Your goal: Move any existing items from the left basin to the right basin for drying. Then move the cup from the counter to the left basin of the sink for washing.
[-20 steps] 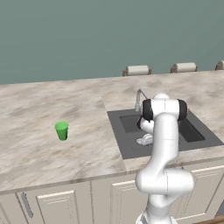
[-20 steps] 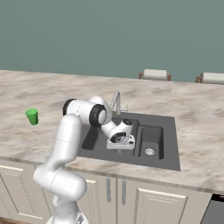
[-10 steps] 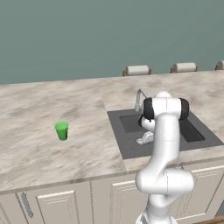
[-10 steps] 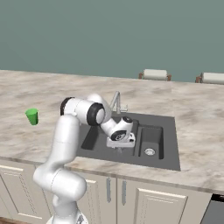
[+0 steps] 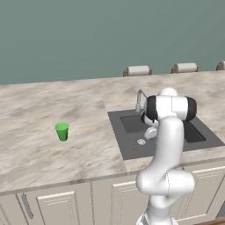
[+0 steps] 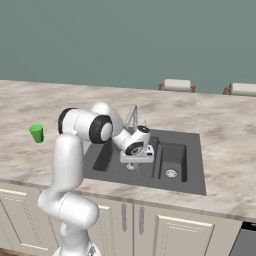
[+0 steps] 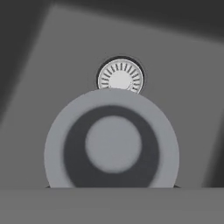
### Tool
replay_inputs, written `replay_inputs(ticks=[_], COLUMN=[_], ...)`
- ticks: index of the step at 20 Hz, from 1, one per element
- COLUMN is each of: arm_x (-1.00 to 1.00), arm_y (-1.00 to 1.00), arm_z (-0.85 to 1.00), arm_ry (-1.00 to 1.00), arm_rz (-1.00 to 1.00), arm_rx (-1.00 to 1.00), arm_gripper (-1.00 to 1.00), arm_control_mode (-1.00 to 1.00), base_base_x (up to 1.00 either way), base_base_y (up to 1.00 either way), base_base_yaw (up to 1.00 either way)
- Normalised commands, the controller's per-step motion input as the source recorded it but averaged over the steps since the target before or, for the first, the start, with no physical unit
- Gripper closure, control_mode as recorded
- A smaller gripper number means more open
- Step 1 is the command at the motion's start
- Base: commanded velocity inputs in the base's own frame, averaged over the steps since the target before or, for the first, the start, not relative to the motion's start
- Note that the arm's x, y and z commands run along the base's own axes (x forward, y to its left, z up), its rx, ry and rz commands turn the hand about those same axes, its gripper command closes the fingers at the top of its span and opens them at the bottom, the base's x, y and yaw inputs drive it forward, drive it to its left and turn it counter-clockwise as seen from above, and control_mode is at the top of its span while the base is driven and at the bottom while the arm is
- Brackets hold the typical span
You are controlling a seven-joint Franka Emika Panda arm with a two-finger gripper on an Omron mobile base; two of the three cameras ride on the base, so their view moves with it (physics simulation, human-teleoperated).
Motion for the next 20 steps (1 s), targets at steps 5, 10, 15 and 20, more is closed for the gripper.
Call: replay_inputs(ticks=[5, 10, 15, 20], arm_x=[-0.56, -0.59, -0.44, -0.29], arm_y=[-0.02, -0.07, -0.18, -0.24], arm_z=[0.57, 0.67, 0.76, 0.74], arm_ry=[-0.10, -0.04, 0.00, 0.00], arm_rz=[0.00, 0.00, 0.00, 0.00], arm_rx=[0.00, 0.00, 0.00, 0.00], arm_gripper=[1.00, 1.00, 1.00, 1.00], arm_control_mode=[-1.00, -1.00, -1.00, -1.00], base_base_x=[0.00, 0.00, 0.00, 0.00], base_base_y=[0.00, 0.00, 0.00, 0.00], base_base_yaw=[0.00, 0.00, 0.00, 0.00])
